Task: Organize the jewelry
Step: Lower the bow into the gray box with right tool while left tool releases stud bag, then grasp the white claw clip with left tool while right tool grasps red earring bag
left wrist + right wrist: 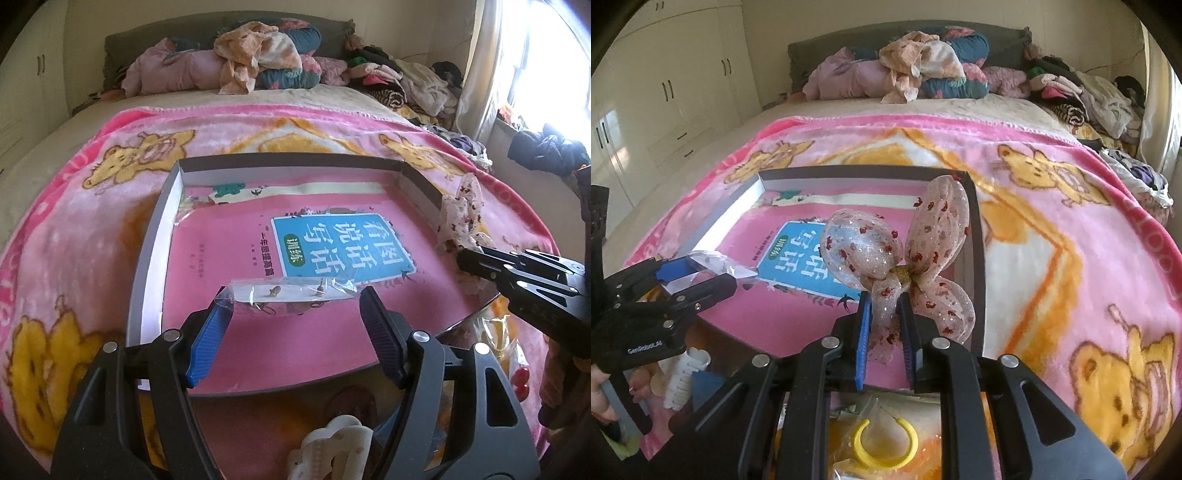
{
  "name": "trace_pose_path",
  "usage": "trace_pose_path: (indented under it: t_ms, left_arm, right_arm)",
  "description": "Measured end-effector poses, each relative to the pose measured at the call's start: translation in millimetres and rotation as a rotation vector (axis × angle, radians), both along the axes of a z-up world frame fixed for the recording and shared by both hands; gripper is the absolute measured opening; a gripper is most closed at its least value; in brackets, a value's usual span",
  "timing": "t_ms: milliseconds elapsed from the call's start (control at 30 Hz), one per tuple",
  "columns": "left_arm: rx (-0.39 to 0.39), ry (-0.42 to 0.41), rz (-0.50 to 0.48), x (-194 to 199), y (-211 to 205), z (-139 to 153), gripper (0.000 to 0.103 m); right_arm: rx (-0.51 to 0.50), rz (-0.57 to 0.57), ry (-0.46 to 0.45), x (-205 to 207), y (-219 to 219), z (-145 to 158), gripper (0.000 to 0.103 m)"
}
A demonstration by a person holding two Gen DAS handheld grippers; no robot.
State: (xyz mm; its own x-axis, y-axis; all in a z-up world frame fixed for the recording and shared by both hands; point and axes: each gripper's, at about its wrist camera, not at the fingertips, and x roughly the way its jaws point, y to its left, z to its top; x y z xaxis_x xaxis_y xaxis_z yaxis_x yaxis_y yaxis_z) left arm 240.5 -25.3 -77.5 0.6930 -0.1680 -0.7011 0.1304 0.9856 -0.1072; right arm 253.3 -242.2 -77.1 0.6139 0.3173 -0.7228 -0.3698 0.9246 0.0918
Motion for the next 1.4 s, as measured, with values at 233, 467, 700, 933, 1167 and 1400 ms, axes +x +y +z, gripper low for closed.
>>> trace_pose_path:
  t_ms: [233,467,700,933,1167,1400]
  left_arm:
    - [-0.01,0.01,0.008,0.2,3.1,-3.6,0.062]
    - [-0.009,-0.003,0.006,-1.4,3.7,-2.3,0.067]
    - [-0.01,-0.046,0.015,-11.8,4.7,8.7,0.082]
    - [-0.015,-0.11,0.022,-33.9,4.0,26.1,0.091]
    - [-0.04,-0.176,0.036,-59.8,6.5,43.1,0.091]
    - [-0.053,-0.211,0.04,-83.0,10.0,52.5,0.091]
  right_arm:
    - [0.012,-0.01,0.017,1.4,-0.6,-6.0,0.033]
    - [0.053,-0.03,-0.029,-11.1,-12.1,1.0,0.065]
    - [0.082,-0.061,-0.102,-35.8,-26.1,14.6,0.082]
    - [0.069,-0.075,-0.172,-64.7,-31.4,26.9,0.09]
    - [0.046,-0.063,-0.239,-93.9,-31.2,41.1,0.093]
    - [0.051,-0.054,-0.273,-118.2,-32.7,50.7,0.093]
